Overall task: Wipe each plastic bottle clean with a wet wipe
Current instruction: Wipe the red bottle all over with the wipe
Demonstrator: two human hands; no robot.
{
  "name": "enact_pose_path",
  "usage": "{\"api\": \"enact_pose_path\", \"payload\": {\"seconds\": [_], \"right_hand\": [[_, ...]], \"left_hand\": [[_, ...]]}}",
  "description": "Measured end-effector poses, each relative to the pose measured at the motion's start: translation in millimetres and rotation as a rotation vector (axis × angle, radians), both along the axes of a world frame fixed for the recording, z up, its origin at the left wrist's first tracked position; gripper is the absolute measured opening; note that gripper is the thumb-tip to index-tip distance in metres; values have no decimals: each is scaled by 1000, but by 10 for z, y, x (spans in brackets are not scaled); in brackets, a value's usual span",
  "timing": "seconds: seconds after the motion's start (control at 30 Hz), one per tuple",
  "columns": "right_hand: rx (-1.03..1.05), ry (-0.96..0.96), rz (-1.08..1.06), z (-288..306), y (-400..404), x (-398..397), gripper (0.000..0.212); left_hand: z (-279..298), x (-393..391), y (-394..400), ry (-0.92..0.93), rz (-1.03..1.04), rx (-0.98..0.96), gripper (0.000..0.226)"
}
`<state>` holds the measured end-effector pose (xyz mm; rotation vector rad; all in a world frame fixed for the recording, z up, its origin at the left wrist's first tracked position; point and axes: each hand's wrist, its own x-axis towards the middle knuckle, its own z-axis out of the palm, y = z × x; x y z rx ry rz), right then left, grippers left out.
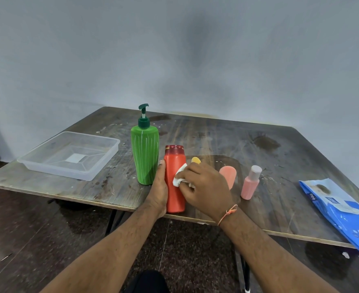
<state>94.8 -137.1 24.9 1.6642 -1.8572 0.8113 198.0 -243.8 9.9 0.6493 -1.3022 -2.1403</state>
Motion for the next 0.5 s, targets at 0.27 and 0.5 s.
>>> {"api": "enact_pose_path", "payload": {"seconds": [0.27,0.5], "right_hand": [[22,18,14,-24,24,52,17],[6,-26,-22,-27,39,40,19]], "left_hand": [[-23,0,-19,4,17,32,73],[-71,-20,-55,1,19,45,75]]}}
